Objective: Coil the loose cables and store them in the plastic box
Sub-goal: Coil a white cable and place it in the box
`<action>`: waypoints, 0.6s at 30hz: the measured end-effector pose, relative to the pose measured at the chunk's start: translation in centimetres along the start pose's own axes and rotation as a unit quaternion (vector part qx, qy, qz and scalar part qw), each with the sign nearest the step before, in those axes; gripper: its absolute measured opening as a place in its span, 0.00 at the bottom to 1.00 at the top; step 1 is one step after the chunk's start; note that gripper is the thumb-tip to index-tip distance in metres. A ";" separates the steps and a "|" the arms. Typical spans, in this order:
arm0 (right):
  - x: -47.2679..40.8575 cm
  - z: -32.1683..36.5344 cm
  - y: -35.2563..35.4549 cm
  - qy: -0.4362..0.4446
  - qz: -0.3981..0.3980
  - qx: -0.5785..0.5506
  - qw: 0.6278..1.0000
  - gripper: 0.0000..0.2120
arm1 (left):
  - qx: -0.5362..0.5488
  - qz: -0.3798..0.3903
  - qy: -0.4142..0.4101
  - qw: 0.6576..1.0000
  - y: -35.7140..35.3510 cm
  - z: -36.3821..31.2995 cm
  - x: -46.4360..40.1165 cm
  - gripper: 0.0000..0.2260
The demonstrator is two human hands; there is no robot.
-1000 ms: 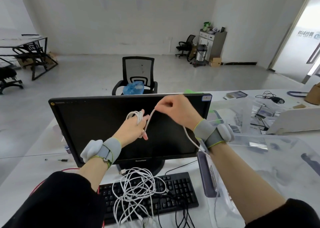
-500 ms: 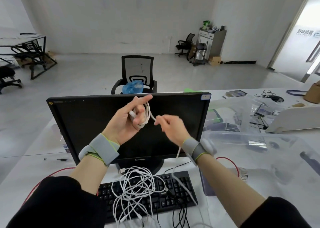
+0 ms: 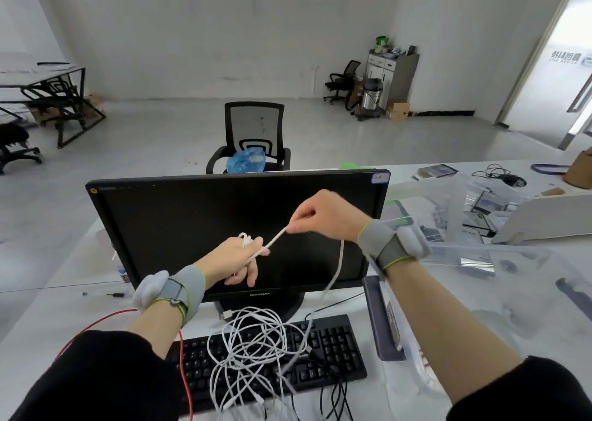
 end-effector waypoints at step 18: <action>0.3 0.7 -4.6 -0.014 0.072 0.008 0.997 0.14 | 0.212 -0.209 -0.118 0.947 3.2 -3.5 -0.5 0.19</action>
Point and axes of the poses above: each hand's wrist, its own x-axis away from the middle knuckle, its own y-axis out of the back of the hand, z = x × y, the point moved 6 cm from there along -x, towards the middle knuckle, and after that the axes turned 2 degrees about y, right-handed, at the moved point
